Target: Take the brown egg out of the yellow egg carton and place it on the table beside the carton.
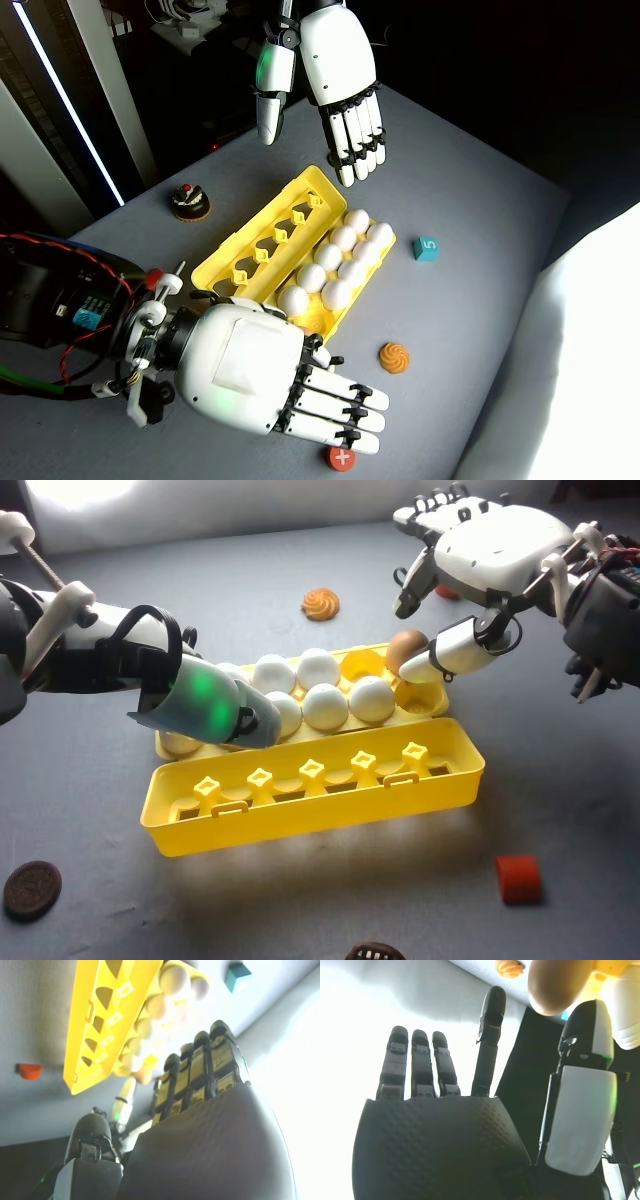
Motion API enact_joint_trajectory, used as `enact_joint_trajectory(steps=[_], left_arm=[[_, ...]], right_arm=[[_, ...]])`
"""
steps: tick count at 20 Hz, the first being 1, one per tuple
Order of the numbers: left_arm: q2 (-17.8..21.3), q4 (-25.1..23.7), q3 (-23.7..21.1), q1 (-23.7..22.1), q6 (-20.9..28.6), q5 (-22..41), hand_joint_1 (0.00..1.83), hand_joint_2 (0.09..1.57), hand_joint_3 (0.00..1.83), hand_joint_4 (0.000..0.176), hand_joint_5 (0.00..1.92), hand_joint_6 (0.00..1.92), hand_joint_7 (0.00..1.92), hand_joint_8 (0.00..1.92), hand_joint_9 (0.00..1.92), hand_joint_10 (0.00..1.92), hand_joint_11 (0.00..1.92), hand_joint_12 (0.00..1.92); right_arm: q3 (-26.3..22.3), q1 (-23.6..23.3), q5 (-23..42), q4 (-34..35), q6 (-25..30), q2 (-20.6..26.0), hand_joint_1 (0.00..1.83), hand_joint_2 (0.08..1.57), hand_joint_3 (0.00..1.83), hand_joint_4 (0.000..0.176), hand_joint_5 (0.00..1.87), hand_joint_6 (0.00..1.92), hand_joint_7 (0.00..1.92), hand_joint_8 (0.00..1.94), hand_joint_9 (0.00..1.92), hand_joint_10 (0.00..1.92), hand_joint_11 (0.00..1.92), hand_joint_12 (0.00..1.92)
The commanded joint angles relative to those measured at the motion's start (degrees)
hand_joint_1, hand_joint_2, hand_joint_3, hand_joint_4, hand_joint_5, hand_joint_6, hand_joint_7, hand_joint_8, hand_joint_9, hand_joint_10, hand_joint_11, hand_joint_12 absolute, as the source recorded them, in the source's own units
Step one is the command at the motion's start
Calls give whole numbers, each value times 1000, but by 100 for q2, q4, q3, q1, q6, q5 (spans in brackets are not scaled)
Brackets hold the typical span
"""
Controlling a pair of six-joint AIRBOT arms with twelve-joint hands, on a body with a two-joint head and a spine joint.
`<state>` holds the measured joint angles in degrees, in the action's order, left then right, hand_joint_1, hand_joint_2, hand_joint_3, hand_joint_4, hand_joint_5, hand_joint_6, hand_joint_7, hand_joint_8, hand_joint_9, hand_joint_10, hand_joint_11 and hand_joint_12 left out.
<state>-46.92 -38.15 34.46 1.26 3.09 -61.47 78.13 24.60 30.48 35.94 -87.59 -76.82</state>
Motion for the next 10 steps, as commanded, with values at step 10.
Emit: enact_joint_trajectory(steps=[10], left_arm=[[23, -341, -37, -9, 87, 176, 0, 1192, 0, 0, 45, 1, 0, 0, 0, 0, 0, 0]], right_arm=[[293, 130, 632, -374, 287, -126, 701, 827, 12, 176, 977, 22, 20, 4, 0, 0, 0, 0]])
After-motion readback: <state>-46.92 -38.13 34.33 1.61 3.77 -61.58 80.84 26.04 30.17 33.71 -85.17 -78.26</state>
